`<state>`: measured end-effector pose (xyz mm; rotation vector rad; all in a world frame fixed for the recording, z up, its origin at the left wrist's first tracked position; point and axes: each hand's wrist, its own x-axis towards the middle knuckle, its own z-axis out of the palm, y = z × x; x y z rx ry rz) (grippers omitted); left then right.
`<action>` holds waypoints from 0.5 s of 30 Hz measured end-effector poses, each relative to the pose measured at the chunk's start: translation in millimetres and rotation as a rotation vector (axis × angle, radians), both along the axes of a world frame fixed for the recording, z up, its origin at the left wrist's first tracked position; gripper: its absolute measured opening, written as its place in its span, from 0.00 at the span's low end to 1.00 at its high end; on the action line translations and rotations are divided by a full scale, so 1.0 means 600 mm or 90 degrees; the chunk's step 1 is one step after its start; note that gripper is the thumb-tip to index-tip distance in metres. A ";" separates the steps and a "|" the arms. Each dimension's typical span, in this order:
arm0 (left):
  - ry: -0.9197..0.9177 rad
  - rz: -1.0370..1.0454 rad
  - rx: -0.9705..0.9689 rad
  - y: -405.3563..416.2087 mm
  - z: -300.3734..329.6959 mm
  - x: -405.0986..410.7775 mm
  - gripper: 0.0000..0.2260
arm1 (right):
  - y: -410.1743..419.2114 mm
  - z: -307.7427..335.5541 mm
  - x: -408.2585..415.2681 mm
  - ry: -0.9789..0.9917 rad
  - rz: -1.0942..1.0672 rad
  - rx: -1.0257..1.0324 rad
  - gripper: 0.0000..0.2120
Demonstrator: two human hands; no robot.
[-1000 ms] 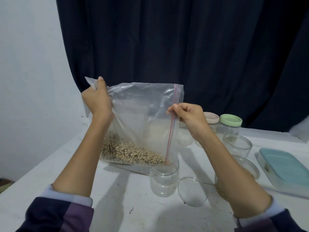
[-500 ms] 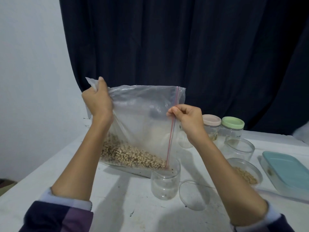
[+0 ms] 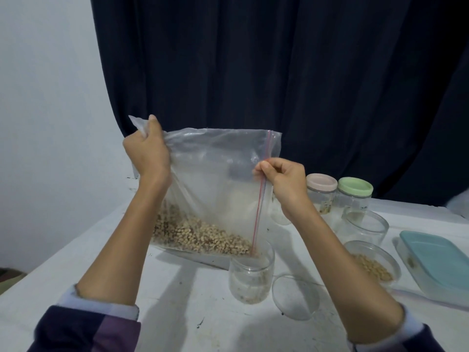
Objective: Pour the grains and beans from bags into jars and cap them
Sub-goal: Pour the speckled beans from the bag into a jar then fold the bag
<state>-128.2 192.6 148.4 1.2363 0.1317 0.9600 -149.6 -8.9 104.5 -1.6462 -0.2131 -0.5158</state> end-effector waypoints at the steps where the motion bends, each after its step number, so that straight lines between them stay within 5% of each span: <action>1: 0.000 0.000 0.001 0.000 0.000 0.000 0.23 | 0.001 0.000 0.000 0.003 0.005 -0.001 0.12; 15: -0.011 0.002 -0.001 0.006 0.002 0.007 0.22 | 0.006 0.005 0.000 -0.005 -0.004 -0.001 0.13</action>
